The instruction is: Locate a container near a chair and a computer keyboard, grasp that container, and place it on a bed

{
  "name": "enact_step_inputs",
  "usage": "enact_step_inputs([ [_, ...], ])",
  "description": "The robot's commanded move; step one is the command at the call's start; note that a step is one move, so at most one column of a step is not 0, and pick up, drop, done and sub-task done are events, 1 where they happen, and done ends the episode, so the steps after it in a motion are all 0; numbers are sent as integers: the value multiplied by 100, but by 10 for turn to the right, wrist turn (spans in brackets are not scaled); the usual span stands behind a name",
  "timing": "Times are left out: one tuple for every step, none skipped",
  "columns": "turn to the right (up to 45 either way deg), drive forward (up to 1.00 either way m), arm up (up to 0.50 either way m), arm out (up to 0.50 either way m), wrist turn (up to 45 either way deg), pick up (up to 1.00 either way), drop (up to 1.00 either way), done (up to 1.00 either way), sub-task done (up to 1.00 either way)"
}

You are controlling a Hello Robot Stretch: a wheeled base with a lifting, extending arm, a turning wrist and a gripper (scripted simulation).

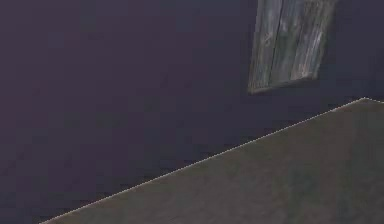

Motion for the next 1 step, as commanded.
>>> enact_step_inputs([
  [-300,0,0,0,0,0,0,0,0],
])
